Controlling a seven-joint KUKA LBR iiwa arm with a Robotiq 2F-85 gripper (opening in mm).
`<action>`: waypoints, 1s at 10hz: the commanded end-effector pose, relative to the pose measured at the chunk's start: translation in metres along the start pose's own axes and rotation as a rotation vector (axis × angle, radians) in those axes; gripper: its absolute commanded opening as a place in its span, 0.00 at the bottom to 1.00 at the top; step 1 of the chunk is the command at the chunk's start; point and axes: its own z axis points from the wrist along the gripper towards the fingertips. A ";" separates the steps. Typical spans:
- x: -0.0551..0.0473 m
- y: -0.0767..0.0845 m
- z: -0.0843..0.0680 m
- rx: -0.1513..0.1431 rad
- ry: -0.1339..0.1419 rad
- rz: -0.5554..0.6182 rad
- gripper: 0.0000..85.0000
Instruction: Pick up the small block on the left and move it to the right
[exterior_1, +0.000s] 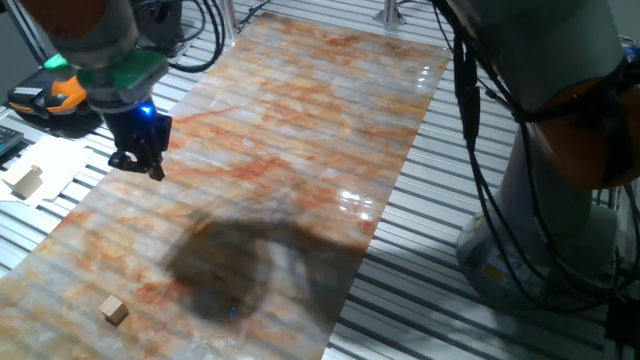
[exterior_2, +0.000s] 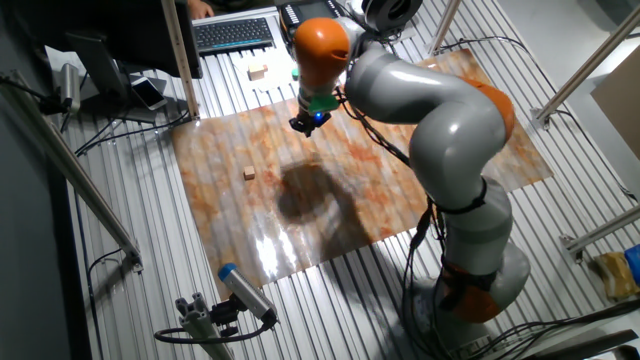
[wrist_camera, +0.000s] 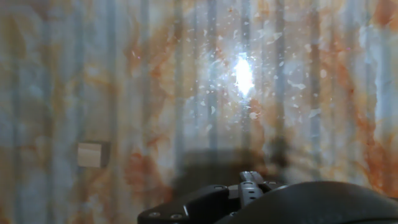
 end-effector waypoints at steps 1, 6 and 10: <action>0.001 0.000 0.001 0.002 -0.007 0.003 0.00; 0.004 -0.003 0.002 0.016 -0.037 -0.020 0.00; 0.012 -0.002 0.000 0.015 -0.045 -0.020 0.00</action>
